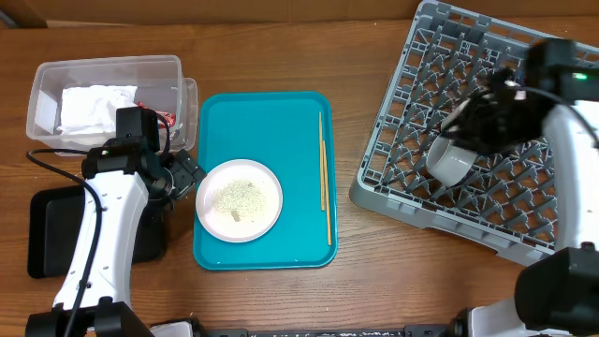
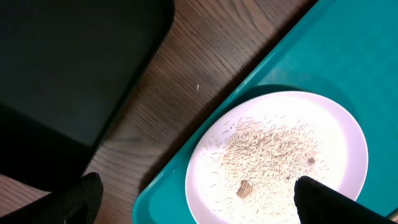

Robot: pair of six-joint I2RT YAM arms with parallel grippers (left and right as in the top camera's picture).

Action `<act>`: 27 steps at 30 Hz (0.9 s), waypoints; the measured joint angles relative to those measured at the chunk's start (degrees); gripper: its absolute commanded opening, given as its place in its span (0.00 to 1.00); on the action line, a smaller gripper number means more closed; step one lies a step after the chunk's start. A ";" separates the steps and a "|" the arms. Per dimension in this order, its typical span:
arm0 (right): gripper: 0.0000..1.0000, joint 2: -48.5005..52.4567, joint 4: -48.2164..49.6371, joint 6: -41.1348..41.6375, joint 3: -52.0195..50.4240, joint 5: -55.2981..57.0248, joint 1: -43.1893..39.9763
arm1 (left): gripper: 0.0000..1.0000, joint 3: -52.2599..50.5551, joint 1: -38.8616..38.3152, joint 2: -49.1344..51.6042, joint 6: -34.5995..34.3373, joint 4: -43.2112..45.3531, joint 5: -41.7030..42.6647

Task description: Sort waste into correct bins and load items into the dishwasher

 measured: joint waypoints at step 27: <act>0.08 3.13 -1.03 18.21 -3.98 30.53 3.69 | 1.00 0.00 0.00 0.00 0.00 0.00 0.00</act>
